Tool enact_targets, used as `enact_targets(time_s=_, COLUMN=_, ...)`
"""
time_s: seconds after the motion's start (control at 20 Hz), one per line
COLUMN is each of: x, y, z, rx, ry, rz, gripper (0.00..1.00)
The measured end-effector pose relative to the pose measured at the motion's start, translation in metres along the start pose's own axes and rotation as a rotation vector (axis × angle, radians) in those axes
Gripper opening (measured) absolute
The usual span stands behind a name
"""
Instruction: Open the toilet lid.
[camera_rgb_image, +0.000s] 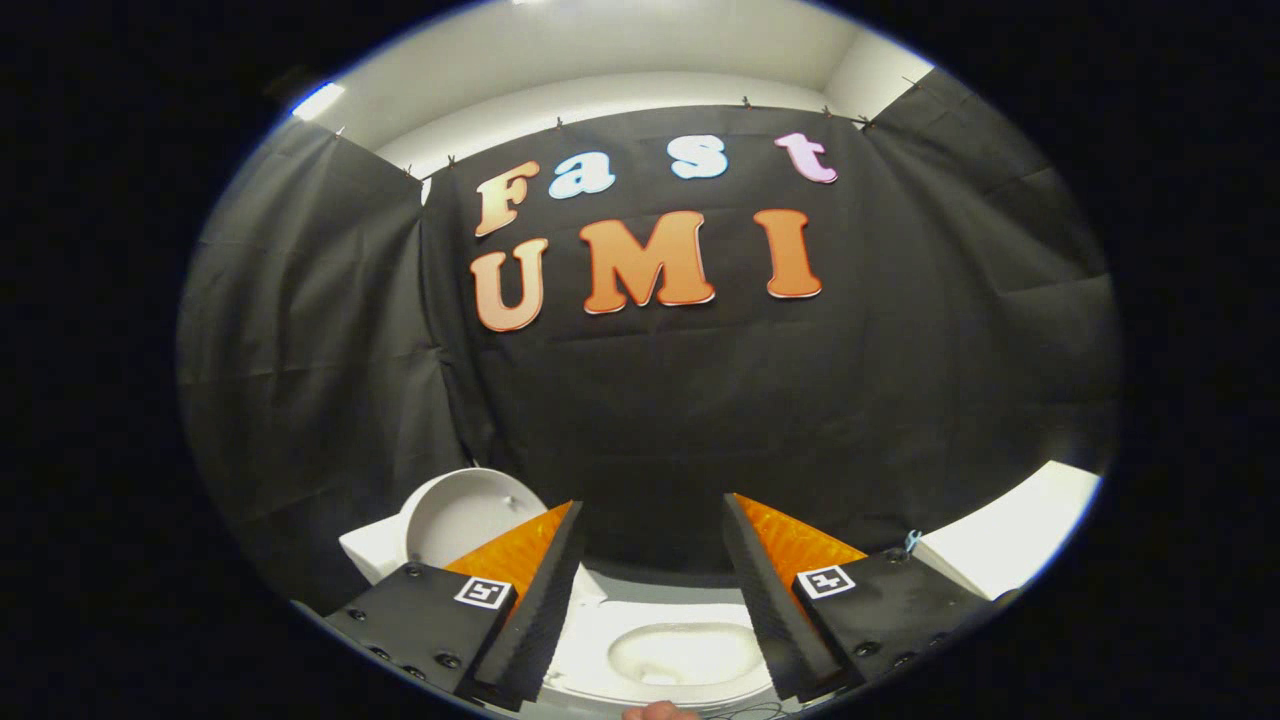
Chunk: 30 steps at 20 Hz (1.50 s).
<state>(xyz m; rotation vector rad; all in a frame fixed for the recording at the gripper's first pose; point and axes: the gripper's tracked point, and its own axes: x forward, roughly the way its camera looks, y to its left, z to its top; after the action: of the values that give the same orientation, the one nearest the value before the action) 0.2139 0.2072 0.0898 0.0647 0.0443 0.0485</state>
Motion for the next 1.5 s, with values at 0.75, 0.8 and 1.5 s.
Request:
enact_targets(time_s=0.75, x=-0.131, y=-0.2, z=-0.032, rx=-0.093, ry=-0.052, rz=-0.156, gripper=0.89)
enact_targets(time_s=0.8, x=-0.14, y=-0.21, z=-0.046, rx=-0.108, ry=-0.033, rz=-0.168, gripper=0.88)
enact_targets(time_s=1.5, x=-0.193, y=-0.237, z=-0.118, rx=-0.108, ry=0.028, rz=-0.234, gripper=0.88)
